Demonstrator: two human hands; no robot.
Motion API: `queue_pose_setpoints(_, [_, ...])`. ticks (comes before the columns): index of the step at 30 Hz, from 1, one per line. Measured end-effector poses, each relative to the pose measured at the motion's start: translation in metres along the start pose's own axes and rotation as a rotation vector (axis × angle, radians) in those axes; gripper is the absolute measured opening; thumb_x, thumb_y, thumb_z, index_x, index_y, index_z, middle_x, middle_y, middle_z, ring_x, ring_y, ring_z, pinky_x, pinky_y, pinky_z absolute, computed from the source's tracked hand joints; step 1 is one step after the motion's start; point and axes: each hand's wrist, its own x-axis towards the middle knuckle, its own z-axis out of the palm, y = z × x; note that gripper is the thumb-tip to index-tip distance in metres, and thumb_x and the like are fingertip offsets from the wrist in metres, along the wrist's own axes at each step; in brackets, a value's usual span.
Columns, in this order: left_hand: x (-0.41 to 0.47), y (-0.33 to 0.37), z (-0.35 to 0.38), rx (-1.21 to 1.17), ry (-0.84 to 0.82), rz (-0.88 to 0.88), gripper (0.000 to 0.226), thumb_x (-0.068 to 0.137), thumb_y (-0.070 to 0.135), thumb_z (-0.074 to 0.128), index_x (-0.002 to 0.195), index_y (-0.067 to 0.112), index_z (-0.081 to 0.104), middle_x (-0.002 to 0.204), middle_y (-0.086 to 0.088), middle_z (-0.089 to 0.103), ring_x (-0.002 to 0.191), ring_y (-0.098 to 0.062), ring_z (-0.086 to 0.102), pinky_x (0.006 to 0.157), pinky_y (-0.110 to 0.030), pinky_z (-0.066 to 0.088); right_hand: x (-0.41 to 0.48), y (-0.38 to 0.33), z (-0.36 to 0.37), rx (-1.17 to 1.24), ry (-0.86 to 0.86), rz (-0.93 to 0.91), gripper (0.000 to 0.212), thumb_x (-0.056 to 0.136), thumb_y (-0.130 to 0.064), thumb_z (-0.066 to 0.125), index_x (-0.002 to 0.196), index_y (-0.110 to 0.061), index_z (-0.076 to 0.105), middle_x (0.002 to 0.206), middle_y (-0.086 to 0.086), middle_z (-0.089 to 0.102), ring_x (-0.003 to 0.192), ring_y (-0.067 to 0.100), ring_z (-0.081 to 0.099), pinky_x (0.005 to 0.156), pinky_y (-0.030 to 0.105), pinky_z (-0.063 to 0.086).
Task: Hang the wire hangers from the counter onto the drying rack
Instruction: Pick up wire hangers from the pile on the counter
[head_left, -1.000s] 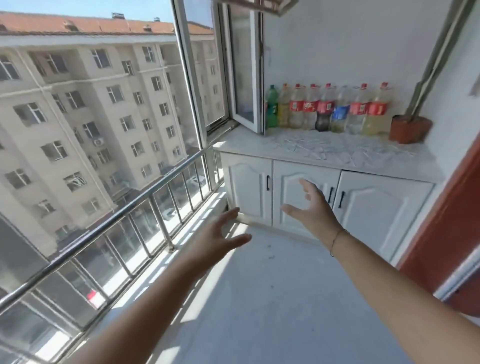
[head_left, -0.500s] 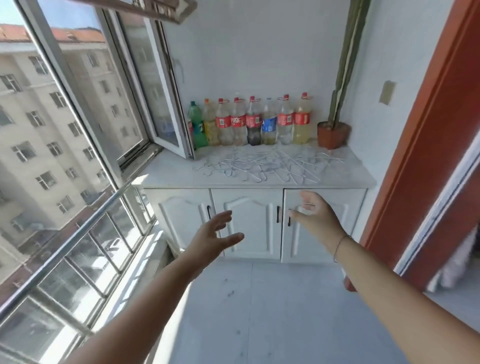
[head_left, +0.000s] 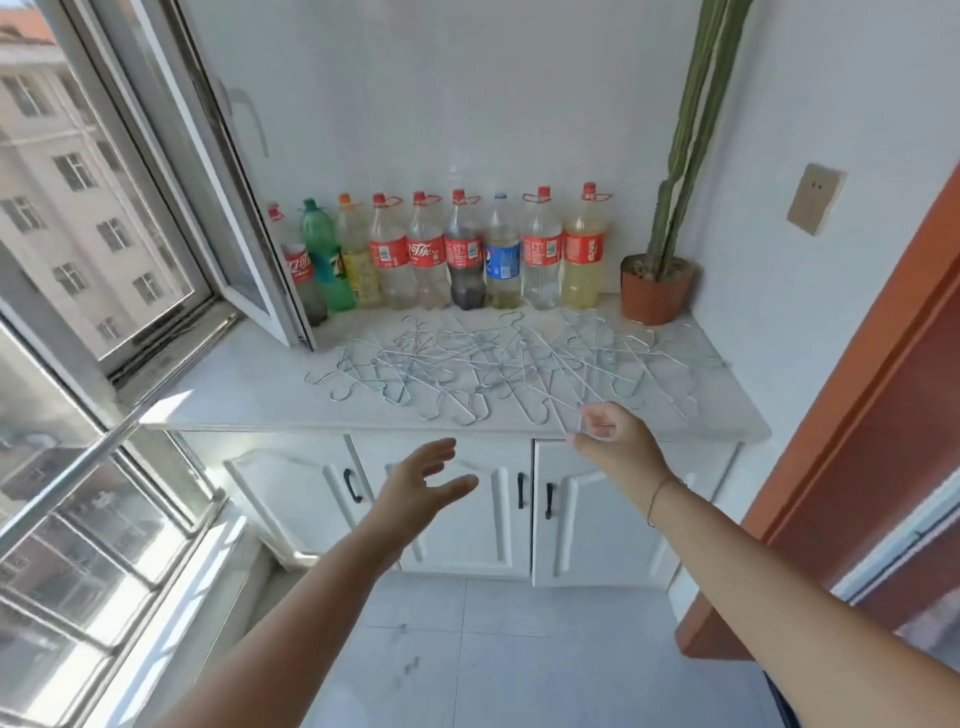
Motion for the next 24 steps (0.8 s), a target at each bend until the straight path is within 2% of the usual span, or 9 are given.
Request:
queue_pose_setpoints(3, [0.042, -0.005, 0.012, -0.016, 0.006, -0.034, 0.058, 0.077, 0.027, 0.075, 0.13, 0.02, 0.052, 0.127, 0.005, 0.058, 0.12, -0.011, 0.051, 0.094, -0.025, 0.038, 0.051, 0.014, -0.001, -0.016, -0.008, 0.032, 0.027, 0.078, -0.015, 0.069, 0.104, -0.015, 0.061, 0.097, 0.002, 0.059, 0.094, 0.015, 0.055, 0.088, 0.025, 0.043])
queue_pose_setpoints(8, [0.109, -0.021, 0.023, -0.033, 0.025, -0.106, 0.054, 0.077, 0.028, 0.074, 0.127, 0.023, 0.054, 0.124, 0.006, 0.059, 0.118, -0.01, 0.052, 0.092, -0.026, 0.04, 0.126, 0.046, 0.015, -0.022, -0.039, 0.107, 0.022, 0.079, -0.012, 0.068, 0.1, -0.012, 0.064, 0.094, 0.003, 0.061, 0.086, 0.015, 0.057, 0.087, 0.028, 0.046])
queue_pose_setpoints(13, [0.186, -0.041, 0.027, -0.031, 0.014, -0.146, 0.047, 0.079, 0.025, 0.073, 0.123, 0.021, 0.056, 0.119, 0.006, 0.061, 0.115, -0.011, 0.054, 0.093, -0.026, 0.041, 0.2, 0.08, 0.041, -0.07, -0.036, 0.172, 0.016, 0.079, -0.01, 0.064, 0.094, -0.013, 0.068, 0.088, 0.004, 0.065, 0.082, 0.016, 0.059, 0.077, 0.024, 0.047])
queue_pose_setpoints(17, [0.25, -0.054, 0.031, -0.054, -0.015, -0.175, 0.042, 0.079, 0.025, 0.073, 0.119, 0.021, 0.058, 0.119, 0.006, 0.062, 0.114, -0.01, 0.054, 0.092, -0.025, 0.04, 0.254, 0.103, 0.055, -0.17, -0.056, 0.219, 0.018, 0.079, -0.013, 0.066, 0.097, -0.01, 0.068, 0.088, 0.002, 0.065, 0.085, 0.016, 0.06, 0.081, 0.023, 0.045])
queue_pose_setpoints(19, [0.278, -0.059, 0.035, -0.054, -0.044, -0.199, 0.041, 0.079, 0.025, 0.073, 0.117, 0.022, 0.059, 0.118, 0.005, 0.062, 0.114, -0.01, 0.054, 0.093, -0.025, 0.04, 0.277, 0.113, 0.062, -0.251, -0.097, 0.239, 0.015, 0.078, -0.015, 0.066, 0.092, -0.014, 0.068, 0.088, 0.001, 0.065, 0.086, 0.018, 0.06, 0.078, 0.024, 0.045])
queue_pose_setpoints(20, [0.29, -0.062, 0.038, -0.057, -0.057, -0.21, 0.041, 0.079, 0.025, 0.073, 0.118, 0.021, 0.059, 0.118, 0.004, 0.062, 0.114, -0.011, 0.055, 0.094, -0.026, 0.041, 0.287, 0.118, 0.066, -0.292, -0.121, 0.237, 0.008, 0.077, -0.016, 0.065, 0.083, -0.019, 0.066, 0.083, -0.001, 0.063, 0.082, 0.018, 0.058, 0.072, 0.024, 0.044])
queue_pose_setpoints(22, [0.311, -0.067, 0.042, -0.067, -0.074, -0.234, 0.041, 0.079, 0.023, 0.073, 0.118, 0.02, 0.059, 0.119, 0.003, 0.062, 0.113, -0.012, 0.055, 0.093, -0.025, 0.041, 0.304, 0.126, 0.075, -0.38, -0.154, 0.226, 0.018, 0.074, -0.016, 0.064, 0.064, -0.029, 0.055, 0.069, -0.009, 0.05, 0.072, 0.018, 0.049, 0.06, 0.023, 0.038])
queue_pose_setpoints(24, [0.329, -0.071, 0.045, -0.067, -0.092, -0.272, 0.036, 0.08, 0.024, 0.072, 0.114, 0.023, 0.061, 0.118, 0.005, 0.063, 0.112, -0.01, 0.056, 0.092, -0.025, 0.041, 0.317, 0.134, 0.084, -0.46, -0.179, 0.246, 0.009, 0.073, -0.019, 0.064, 0.072, -0.029, 0.063, 0.075, -0.006, 0.053, 0.077, 0.02, 0.052, 0.066, 0.027, 0.043])
